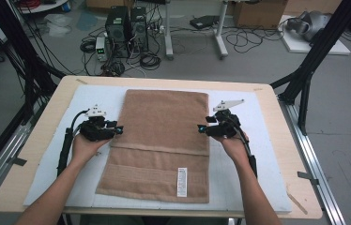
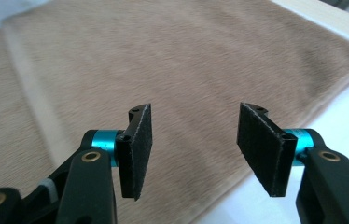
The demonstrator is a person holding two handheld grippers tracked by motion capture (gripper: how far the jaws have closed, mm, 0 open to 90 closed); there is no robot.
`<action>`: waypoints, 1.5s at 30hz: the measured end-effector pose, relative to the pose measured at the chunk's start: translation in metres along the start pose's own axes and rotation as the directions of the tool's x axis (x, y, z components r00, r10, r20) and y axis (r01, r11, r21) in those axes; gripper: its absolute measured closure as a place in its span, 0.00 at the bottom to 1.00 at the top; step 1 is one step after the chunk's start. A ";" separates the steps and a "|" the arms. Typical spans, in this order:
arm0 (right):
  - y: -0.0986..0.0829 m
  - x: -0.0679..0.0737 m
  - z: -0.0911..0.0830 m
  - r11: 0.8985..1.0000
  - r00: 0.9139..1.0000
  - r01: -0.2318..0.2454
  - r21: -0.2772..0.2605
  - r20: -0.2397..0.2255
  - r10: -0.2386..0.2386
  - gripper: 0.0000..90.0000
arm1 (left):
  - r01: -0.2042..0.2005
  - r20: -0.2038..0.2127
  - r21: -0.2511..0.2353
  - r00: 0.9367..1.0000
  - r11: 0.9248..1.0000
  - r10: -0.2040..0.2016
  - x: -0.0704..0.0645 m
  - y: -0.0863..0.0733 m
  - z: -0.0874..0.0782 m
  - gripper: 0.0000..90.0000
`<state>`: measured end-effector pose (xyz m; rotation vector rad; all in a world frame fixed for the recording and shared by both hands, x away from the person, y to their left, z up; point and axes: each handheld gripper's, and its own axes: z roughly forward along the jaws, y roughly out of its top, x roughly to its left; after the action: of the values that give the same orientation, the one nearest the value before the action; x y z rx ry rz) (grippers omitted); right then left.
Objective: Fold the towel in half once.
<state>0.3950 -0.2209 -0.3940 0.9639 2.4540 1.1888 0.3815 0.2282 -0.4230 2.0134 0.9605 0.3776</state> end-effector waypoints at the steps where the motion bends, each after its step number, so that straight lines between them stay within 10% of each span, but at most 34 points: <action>1: -0.005 0.003 -0.001 1.000 1.000 0.008 -0.002 -0.002 -0.008 0.51 | -0.005 0.007 -0.012 1.000 1.000 0.006 -0.001 -0.002 -0.001 0.62; 13: -0.037 0.017 0.005 1.000 0.999 0.021 0.012 -0.032 -0.020 0.51 | -0.063 0.041 -0.004 0.997 0.998 0.063 -0.008 -0.020 -0.007 0.60; 23: -0.048 0.014 0.019 0.998 0.999 0.005 0.062 -0.038 -0.002 0.70 | -0.082 0.037 0.031 0.996 0.996 0.081 -0.009 -0.025 0.006 0.74; 45: -0.042 0.015 0.012 0.998 0.999 0.024 0.051 -0.047 -0.022 0.94 | -0.082 0.036 0.019 0.996 0.996 0.081 -0.015 -0.016 -0.006 0.94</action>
<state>0.3701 -0.2222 -0.4333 0.9289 2.5365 1.1588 0.3606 0.2256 -0.4312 2.0755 0.8651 0.3767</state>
